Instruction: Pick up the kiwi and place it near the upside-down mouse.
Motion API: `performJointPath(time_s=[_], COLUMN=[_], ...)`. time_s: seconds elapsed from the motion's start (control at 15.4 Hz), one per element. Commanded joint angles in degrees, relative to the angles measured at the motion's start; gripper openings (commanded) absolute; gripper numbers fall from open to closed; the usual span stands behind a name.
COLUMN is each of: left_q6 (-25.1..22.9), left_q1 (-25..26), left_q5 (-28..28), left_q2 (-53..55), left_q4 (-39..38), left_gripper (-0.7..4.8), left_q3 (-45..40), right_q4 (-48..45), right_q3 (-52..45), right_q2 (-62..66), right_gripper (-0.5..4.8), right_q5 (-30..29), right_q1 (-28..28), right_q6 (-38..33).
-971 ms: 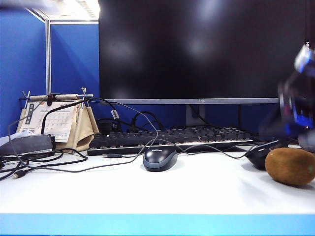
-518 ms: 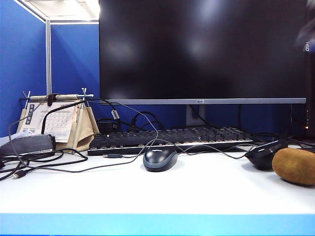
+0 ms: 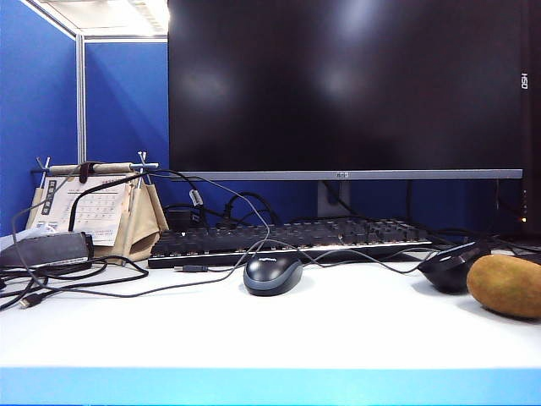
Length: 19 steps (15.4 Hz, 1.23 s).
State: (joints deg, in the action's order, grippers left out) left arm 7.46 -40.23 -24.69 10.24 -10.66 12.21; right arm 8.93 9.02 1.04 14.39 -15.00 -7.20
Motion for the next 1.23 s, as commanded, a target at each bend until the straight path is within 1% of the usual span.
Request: performJointPath(time_s=[0.06,0.13,0.19,0.26,0.32,0.39,0.52,0.65,0.71,1.04,1.17,1.23], left_q6=[0.5,0.5,1.1,2.8,8.7,10.9,8.5,0.9,-0.6,1.2,1.2,1.2], left_q1=[0.0,0.0,0.0,0.0,0.0,0.2,0.1,0.0,0.1,0.0,0.0,0.0], left_q5=[-6.0,-10.9,-13.8,-14.4,-13.6,-13.7,-13.9,-14.1,-14.1,-13.7,-13.7,-13.7], left_q2=[0.0,0.0,0.0,0.0,0.0,0.3,0.3,0.3,0.4,0.4,0.4,0.4], left_q4=[1.8,1.7,1.8,1.7,1.8,2.4,2.6,2.6,2.6,2.7,2.7,2.7], left_gripper=[0.75,0.75,0.75,0.75,0.75,0.75,0.75,0.75,0.76,0.81,0.81,0.81], left_q3=[-4.7,-5.9,-7.0,-7.8,-10.2,-11.6,-11.6,-11.6,-11.6,-11.6,-11.6,-11.6], right_q4=[3.2,3.3,3.9,4.7,6.2,6.7,8.3,8.8,8.8,8.9,8.9,9.0], right_q3=[-0.6,-1.6,-2.3,-2.7,-3.7,-4.6,-5.6,-6.3,-6.3,-6.3,-6.3,-6.3], right_q2=[-0.6,-0.6,-0.6,-0.6,-0.6,-0.6,-0.6,-0.3,-0.3,-0.3,-0.2,-0.2], right_gripper=[1.75,1.75,1.75,1.75,1.75,1.75,1.75,1.75,1.75,1.75,1.72,1.32], right_q5=[4.1,4.1,4.1,4.1,4.0,3.5,3.3,3.0,3.1,2.1,1.6,0.7], right_q1=[-0.1,-0.1,-0.1,-0.1,-0.1,-0.2,-0.2,-0.2,-0.2,-0.2,-0.2,-0.2], right_q6=[1.0,1.0,1.0,0.9,0.6,-1.3,-3.2,-3.3,-3.3,-3.3,-3.3,-3.3])
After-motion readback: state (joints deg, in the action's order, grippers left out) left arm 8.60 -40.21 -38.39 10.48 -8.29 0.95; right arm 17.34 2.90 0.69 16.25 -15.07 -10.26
